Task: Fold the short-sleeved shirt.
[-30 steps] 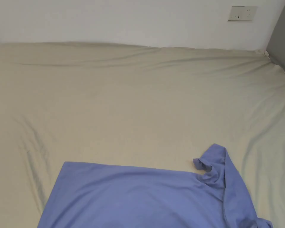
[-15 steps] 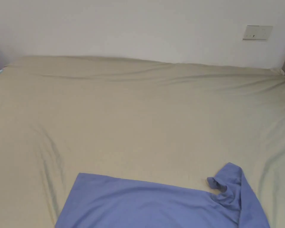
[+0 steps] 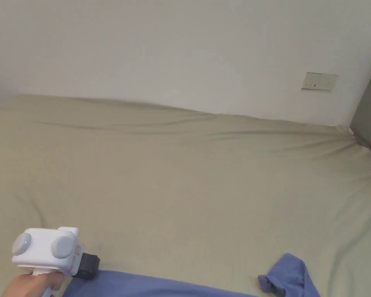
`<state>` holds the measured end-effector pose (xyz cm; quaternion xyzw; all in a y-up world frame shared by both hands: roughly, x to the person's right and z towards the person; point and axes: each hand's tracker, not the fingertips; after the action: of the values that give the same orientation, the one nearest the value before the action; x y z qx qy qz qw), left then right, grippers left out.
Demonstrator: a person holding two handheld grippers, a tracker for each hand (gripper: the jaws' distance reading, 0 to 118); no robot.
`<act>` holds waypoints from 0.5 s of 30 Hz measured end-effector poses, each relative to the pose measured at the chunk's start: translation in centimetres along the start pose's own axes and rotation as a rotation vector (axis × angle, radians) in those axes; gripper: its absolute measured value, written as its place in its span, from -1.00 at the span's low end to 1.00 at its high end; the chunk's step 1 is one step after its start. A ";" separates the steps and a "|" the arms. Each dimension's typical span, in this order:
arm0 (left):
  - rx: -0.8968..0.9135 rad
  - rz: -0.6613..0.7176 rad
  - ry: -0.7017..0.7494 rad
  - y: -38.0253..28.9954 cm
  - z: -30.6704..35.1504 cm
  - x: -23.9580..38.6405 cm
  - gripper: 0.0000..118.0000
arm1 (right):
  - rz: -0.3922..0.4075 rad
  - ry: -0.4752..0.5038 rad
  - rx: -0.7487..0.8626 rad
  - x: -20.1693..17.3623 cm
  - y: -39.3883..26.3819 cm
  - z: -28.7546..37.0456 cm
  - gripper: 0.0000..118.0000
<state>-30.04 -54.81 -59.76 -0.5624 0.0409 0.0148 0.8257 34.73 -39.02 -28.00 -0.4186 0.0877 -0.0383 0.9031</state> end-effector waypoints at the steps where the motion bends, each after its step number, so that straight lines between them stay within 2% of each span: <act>1: 0.024 0.031 0.002 -0.1 0.5 -0.3 0.88 | -0.017 0.000 -0.006 0.3 0.1 0.0 0.42; 2: 0.028 0.056 -0.024 0.3 1.3 -0.6 0.83 | -0.039 0.002 -0.012 0.7 0.3 -0.2 0.42; 3: 0.009 0.035 -0.022 0.2 2.1 -0.9 0.67 | -0.050 0.004 -0.014 1.1 0.7 -0.6 0.42; 4: 0.020 0.001 -0.031 0.1 3.0 -1.1 0.30 | -0.055 -0.003 -0.013 1.3 1.2 -1.1 0.42; 5: 0.060 -0.024 -0.019 0.0 4.1 -1.2 -0.47 | -0.060 -0.022 -0.009 1.5 2.1 -1.9 0.42; 6: 0.077 -0.011 -0.065 -0.1 4.9 -1.5 -1.00 | -0.056 -0.040 0.001 1.4 3.3 -2.8 0.43; 9: 0.067 0.085 -0.156 -0.7 5.6 -1.8 -1.00 | -0.045 -0.034 0.040 0.6 7.6 -6.6 0.43; 13: 0.062 0.036 -0.137 -1.8 6.9 -0.3 -1.00 | 0.013 0.025 -0.047 -1.8 12.9 -14.4 0.43; 15: 0.066 0.026 -0.149 -2.1 7.5 0.5 -1.00 | 0.078 -0.006 -0.101 -3.4 14.7 -19.1 0.43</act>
<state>-29.00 -48.66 -55.12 -0.5318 -0.0127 0.0661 0.8442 27.67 -43.31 -50.86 -0.4602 0.1031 0.0026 0.8818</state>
